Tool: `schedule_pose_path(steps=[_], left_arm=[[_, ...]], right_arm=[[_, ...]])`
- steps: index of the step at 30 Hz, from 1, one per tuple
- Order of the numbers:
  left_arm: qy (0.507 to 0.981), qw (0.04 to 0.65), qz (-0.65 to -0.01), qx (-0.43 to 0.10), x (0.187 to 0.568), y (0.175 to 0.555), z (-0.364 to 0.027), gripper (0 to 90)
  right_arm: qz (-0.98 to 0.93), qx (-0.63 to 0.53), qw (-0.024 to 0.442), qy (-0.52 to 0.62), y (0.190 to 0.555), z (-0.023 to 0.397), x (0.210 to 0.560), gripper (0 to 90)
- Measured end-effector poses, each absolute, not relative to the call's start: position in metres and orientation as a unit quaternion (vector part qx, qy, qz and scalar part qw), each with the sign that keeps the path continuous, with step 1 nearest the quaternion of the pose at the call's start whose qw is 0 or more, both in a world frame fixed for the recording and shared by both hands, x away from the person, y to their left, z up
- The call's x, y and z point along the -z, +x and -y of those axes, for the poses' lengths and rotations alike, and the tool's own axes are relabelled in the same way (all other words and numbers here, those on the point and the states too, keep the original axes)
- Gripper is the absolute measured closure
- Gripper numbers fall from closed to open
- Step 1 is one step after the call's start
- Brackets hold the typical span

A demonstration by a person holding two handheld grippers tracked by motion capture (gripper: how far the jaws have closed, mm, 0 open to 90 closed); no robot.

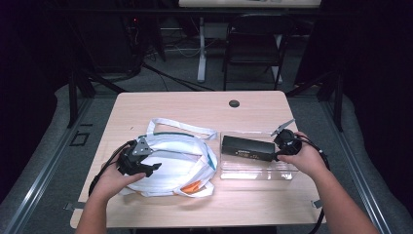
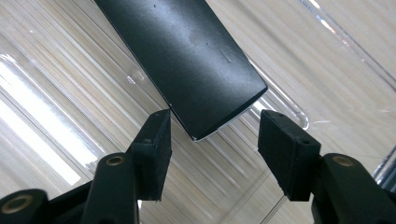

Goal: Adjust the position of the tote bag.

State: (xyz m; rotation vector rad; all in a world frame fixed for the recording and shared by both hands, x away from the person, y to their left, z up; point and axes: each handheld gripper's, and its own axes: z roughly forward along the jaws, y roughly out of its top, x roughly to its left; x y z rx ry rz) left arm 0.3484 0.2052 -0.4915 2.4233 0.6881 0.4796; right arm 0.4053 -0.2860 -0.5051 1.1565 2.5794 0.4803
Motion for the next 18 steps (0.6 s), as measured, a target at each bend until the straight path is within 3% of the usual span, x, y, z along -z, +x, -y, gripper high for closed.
schedule_pose_path(steps=[18], left_arm=[[0.903, 0.281, -0.265, -0.187, 0.4910, 0.3451, -0.2124, 40.2]], right_arm=[[-0.891, -0.162, 0.132, 0.404, 0.4114, 0.2790, 0.5097, 47.8]])
